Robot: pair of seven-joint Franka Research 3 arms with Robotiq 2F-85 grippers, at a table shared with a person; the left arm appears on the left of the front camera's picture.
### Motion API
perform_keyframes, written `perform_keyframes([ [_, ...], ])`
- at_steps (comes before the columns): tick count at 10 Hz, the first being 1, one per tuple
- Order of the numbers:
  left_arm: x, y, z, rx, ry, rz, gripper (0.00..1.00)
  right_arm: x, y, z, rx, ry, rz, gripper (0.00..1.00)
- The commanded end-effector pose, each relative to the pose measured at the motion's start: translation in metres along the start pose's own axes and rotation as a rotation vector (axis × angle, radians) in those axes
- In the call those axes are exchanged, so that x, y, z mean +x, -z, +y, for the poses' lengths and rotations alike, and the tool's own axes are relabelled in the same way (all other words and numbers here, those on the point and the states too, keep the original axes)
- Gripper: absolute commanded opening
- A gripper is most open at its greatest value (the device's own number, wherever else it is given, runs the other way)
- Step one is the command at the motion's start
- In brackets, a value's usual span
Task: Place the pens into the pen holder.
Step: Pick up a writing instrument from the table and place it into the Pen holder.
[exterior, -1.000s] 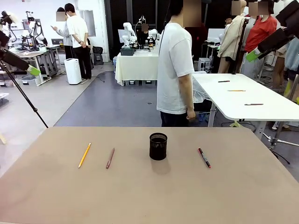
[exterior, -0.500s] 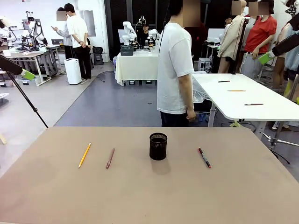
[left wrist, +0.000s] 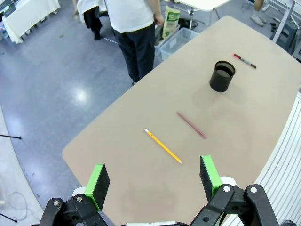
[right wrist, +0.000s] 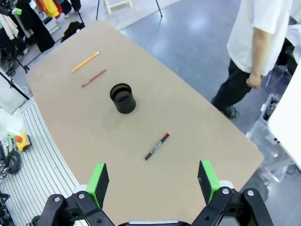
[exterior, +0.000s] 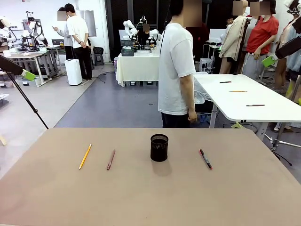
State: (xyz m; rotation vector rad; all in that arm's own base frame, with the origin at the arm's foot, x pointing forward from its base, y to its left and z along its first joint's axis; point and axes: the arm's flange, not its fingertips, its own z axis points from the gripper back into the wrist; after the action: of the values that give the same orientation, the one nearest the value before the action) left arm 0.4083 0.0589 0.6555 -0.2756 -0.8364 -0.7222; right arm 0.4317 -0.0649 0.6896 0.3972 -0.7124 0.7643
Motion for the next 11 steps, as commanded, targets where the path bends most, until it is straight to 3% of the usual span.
perform_keyframes([
  [1,-0.0001,-0.0015,-0.001,0.0,0.007,0.001,1.0,0.0005,-0.0018,0.0005,0.01,-0.001,-0.011,1.0],
  [11,-0.0001,-0.0015,-0.001,0.0,0.007,0.001,1.0,0.0005,-0.0018,0.0005,0.01,-0.001,-0.011,1.0],
])
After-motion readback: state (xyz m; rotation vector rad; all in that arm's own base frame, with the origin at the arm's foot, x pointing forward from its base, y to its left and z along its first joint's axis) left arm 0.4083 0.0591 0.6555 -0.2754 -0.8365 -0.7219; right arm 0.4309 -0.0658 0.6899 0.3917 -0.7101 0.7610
